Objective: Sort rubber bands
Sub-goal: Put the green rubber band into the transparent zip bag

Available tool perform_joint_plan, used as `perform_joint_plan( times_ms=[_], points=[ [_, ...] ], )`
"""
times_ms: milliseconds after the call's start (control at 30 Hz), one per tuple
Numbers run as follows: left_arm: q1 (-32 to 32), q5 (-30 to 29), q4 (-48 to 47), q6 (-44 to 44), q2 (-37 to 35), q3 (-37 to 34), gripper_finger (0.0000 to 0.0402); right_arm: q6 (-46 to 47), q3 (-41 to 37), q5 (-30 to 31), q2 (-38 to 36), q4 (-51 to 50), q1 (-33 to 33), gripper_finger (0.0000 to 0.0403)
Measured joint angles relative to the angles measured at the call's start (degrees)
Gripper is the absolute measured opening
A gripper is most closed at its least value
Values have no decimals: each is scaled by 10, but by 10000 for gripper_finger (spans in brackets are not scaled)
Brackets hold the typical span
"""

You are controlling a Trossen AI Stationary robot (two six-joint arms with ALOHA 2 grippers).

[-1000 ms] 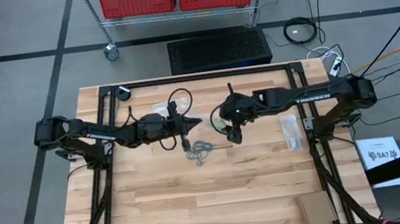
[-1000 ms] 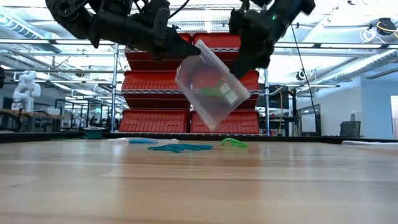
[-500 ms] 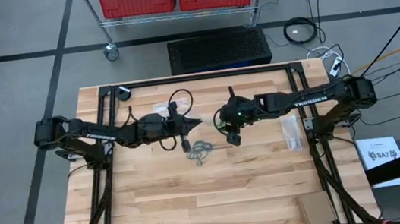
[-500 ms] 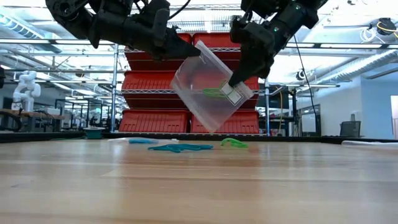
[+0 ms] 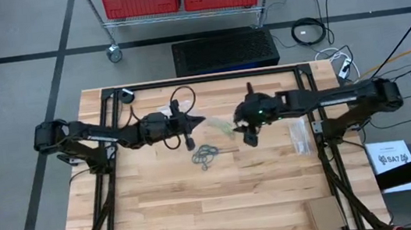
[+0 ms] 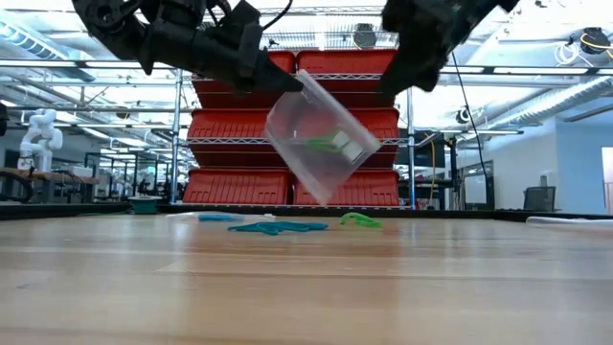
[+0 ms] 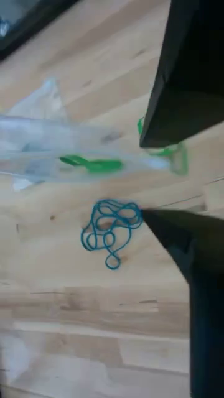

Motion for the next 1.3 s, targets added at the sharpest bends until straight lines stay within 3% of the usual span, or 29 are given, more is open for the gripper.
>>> perform_joint_plan(
  times_ms=[167, 233, 300, 400, 533, 633, 800, 1000, 1300],
  points=[
    [15, -14, -63, 3, -40, 0, 0, 58, -17, 102, -29, -125, 2, 233],
    [19, -15, -82, 7, -61, 0, 0, 86, -62, 108, -28, -116, 1, 241],
    [21, -18, -99, 15, -79, 0, 0, 106, -129, 78, -26, -17, 2, 243],
    [22, -28, -123, 19, -107, 0, 0, 123, -231, 25, -19, 215, 4, 242],
    [27, -29, -148, 15, -124, 0, 0, 74, -286, 69, 16, 362, 3, 242],
    [27, -29, -163, 15, -124, 0, 0, 38, -274, 109, 60, 381, 0, 239],
    [27, -29, -177, 15, -122, 0, 0, 17, -220, 106, 146, 391, -10, 234],
    [27, -29, -194, 14, -122, 0, 0, -7, -155, 92, 232, 384, -30, 261],
    [26, -29, -213, 14, -122, 0, 0, -28, -81, 74, 317, 328, -60, 281]
  ],
)
